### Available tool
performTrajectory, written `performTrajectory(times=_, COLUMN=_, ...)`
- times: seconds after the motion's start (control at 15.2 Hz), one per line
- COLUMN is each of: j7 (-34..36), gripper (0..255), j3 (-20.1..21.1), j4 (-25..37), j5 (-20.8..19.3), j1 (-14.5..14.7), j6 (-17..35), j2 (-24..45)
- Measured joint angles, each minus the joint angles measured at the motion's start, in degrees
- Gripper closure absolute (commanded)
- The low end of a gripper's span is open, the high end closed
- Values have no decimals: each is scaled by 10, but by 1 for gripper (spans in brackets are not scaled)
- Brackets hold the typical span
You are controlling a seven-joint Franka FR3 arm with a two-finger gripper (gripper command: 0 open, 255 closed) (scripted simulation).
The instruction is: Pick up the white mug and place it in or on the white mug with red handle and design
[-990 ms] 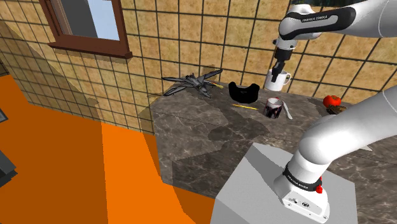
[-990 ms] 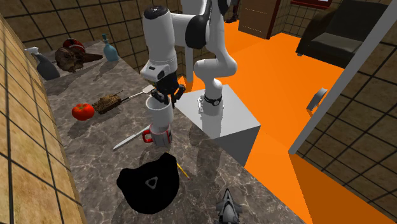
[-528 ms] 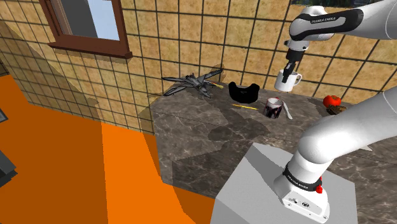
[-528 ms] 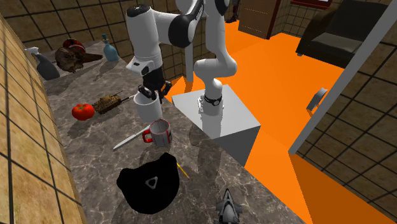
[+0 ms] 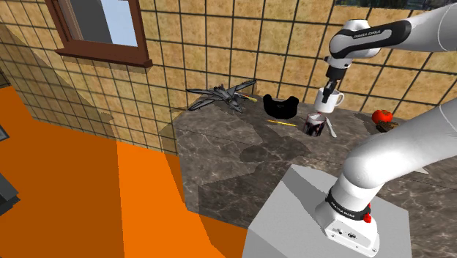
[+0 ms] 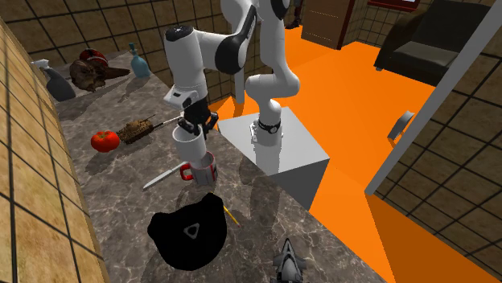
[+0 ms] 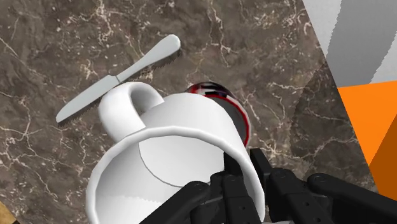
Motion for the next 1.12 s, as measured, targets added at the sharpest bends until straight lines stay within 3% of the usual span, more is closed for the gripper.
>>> performTrajectory(times=0.4, j7=-2, gripper=255, j3=-16, j4=-34, j5=-3, j1=2, j6=51, j2=17)
performTrajectory(times=0.86, j7=-2, gripper=255, j3=-19, j4=-44, j5=-5, j1=0, j6=62, j2=17)
performTrajectory(times=0.92, j7=-2, gripper=0, j3=-19, j4=-44, j5=-5, j1=0, j6=62, j2=17)
performTrajectory(times=1.12, j7=-2, gripper=0, j3=-19, j4=-44, j5=-5, j1=0, j6=62, j2=17)
